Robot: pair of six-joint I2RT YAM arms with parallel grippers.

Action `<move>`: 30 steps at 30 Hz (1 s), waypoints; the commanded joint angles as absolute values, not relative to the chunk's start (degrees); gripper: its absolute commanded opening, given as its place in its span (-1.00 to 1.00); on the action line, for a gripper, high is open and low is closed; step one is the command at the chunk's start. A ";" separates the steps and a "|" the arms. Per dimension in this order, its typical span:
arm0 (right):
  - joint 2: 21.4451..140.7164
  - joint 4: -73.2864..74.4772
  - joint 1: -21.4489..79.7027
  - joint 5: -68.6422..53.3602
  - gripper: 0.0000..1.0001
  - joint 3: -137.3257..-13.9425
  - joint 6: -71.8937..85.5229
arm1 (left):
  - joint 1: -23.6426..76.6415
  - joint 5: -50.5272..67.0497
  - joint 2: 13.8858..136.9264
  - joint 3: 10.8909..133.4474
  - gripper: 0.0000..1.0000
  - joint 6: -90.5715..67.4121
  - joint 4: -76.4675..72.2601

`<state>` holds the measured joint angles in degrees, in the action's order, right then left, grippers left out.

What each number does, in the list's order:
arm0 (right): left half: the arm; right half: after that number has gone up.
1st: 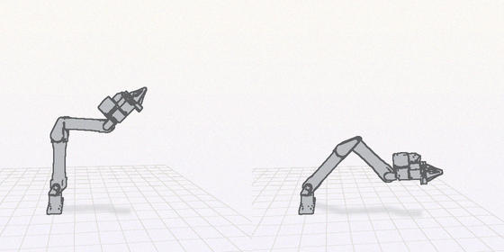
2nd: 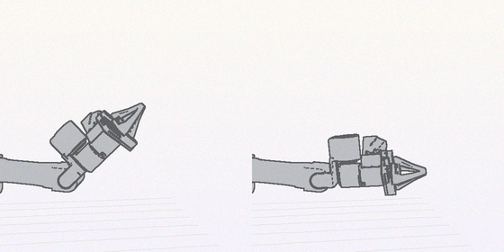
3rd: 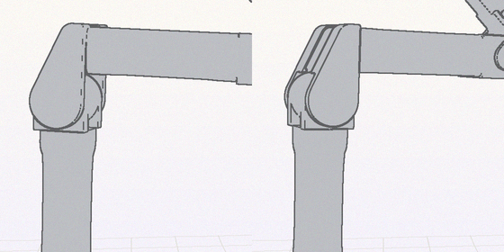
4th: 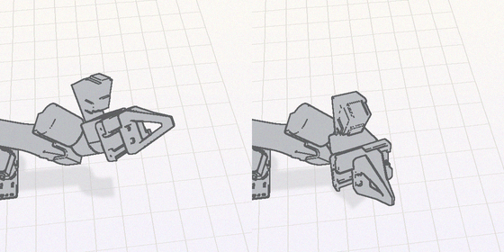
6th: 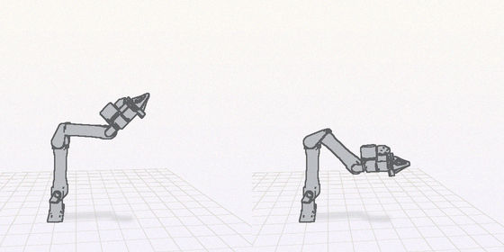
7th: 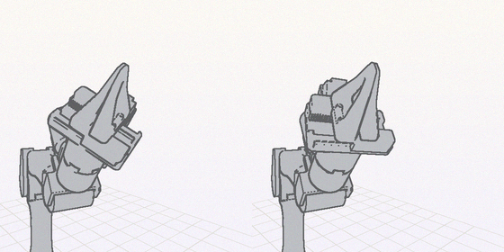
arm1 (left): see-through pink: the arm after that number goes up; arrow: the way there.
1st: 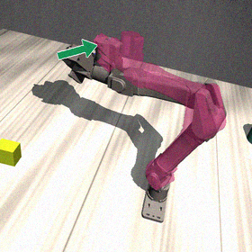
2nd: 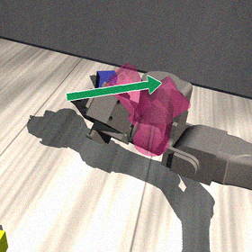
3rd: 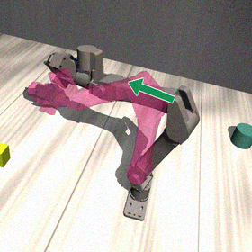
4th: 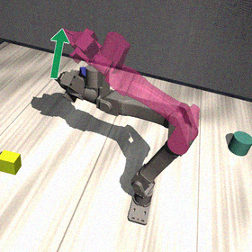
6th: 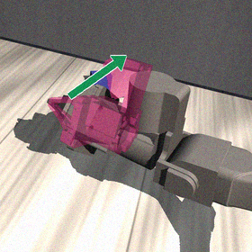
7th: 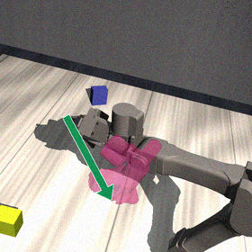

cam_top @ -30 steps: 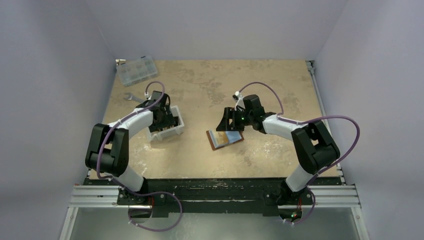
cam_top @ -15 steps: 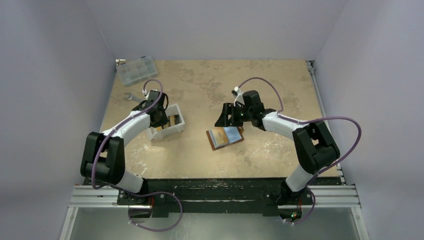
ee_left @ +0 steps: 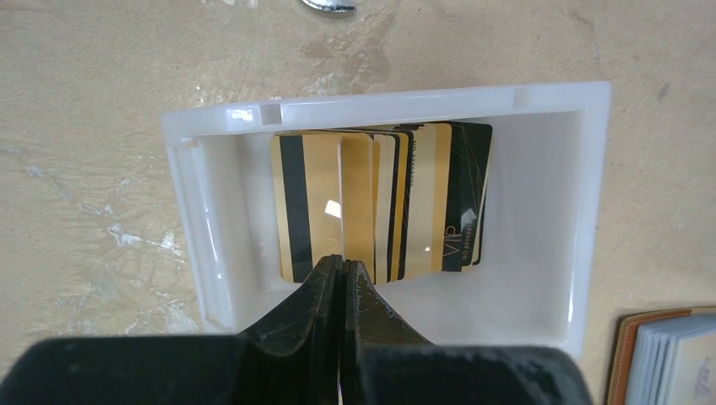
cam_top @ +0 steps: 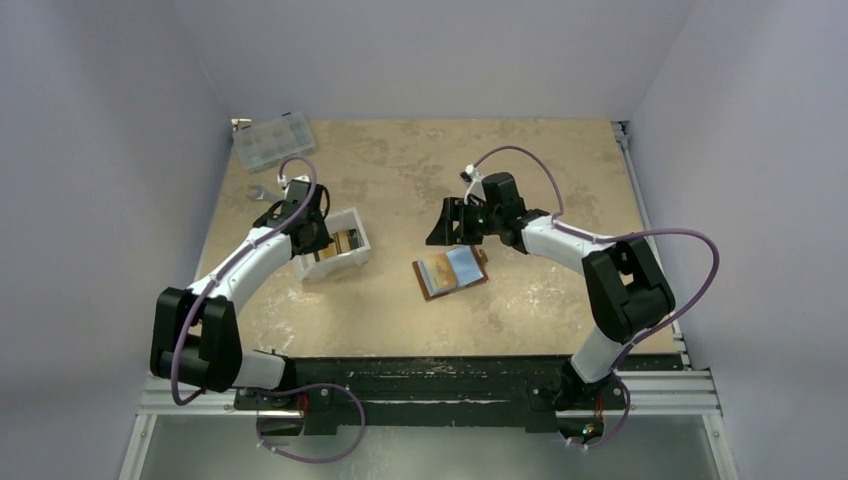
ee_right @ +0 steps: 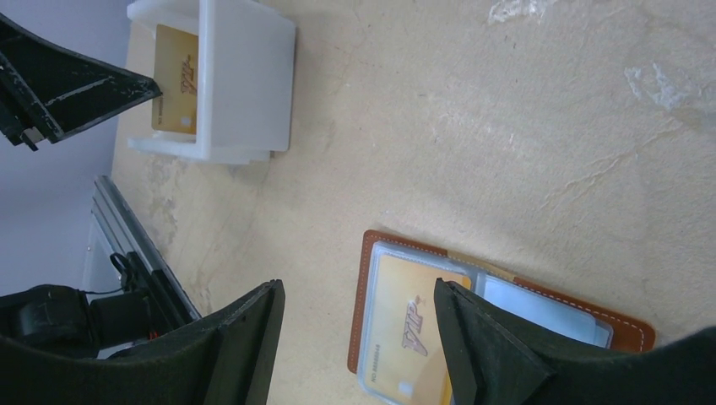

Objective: Put the credit cards into the card holder
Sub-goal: Pick up the credit card from the storage box.

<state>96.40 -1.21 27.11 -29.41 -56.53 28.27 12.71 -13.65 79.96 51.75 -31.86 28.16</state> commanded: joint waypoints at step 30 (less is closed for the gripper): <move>96.53 -1.81 29.33 -30.23 0.47 -61.31 27.40 | 10.17 -9.23 89.64 55.52 0.89 -31.30 29.15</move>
<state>98.32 -0.45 28.80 -29.54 -61.28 28.01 10.39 -8.51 86.54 56.53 -29.45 31.07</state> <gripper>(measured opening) 0.733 0.935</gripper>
